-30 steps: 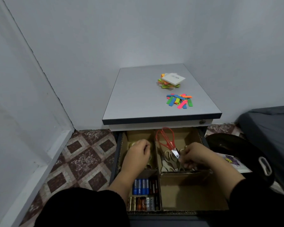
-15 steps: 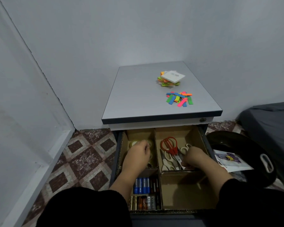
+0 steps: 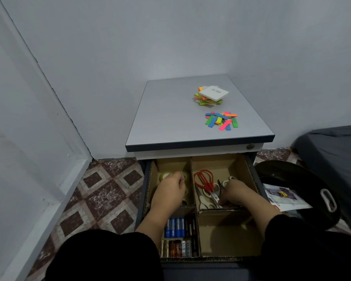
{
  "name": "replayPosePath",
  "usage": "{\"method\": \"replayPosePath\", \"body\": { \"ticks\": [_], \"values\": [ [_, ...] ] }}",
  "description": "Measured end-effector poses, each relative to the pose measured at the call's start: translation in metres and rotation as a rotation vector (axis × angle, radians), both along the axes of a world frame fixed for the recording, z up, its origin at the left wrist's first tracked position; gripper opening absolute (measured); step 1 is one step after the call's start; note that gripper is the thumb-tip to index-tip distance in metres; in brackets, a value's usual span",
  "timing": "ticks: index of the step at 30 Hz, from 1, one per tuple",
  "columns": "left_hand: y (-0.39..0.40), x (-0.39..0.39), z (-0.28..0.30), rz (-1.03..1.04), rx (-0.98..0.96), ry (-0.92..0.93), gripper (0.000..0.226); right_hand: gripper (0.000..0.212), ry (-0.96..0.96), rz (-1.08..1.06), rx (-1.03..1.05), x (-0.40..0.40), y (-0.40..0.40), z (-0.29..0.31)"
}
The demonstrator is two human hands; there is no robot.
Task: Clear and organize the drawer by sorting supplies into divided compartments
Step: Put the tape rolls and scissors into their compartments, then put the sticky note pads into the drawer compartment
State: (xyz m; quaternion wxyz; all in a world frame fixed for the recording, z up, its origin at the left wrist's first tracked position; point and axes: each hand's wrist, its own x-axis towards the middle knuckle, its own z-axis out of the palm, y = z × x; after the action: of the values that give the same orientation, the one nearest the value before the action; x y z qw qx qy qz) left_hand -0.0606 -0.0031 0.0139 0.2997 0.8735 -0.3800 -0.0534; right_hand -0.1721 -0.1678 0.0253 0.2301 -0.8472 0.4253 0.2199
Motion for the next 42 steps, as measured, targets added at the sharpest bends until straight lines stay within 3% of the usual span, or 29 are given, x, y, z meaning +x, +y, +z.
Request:
{"method": "replayPosePath", "body": {
  "ticks": [17, 21, 25, 28, 31, 36, 39, 42],
  "values": [
    [0.0, -0.001, 0.0, 0.013, 0.009, -0.004, 0.012, 0.016, -0.163, -0.025, -0.037, -0.008, -0.001, -0.007],
    [0.0, -0.002, 0.005, -0.005, -0.07, -0.02, 0.01, 0.013, -0.4, 0.056, -0.146, -0.018, 0.008, -0.007],
    [-0.003, 0.002, 0.028, 0.013, -0.354, -0.116, 0.009, 0.015, -0.645, 0.264, -0.344, -0.021, 0.02, 0.009],
    [-0.015, 0.019, 0.067, 0.046, -0.512, -0.215, 0.01, 0.014, -0.86, 0.293, -0.407, -0.015, 0.019, 0.031],
    [-0.033, 0.049, 0.102, 0.125, -0.476, -0.101, 0.012, 0.009, -1.054, 0.204, -0.354, 0.0, 0.011, 0.067],
    [-0.055, 0.102, 0.116, 0.176, -0.303, 0.182, 0.014, 0.007, -1.273, -0.134, -0.202, 0.042, -0.03, 0.118],
    [-0.063, 0.121, 0.116, 0.165, -0.347, 0.261, 0.012, 0.013, -1.272, -0.265, -0.195, 0.071, -0.068, 0.13],
    [-0.069, 0.136, 0.115, 0.182, -0.398, 0.297, 0.012, 0.039, -1.148, -0.308, -0.254, 0.102, -0.107, 0.137]
  ]
}}
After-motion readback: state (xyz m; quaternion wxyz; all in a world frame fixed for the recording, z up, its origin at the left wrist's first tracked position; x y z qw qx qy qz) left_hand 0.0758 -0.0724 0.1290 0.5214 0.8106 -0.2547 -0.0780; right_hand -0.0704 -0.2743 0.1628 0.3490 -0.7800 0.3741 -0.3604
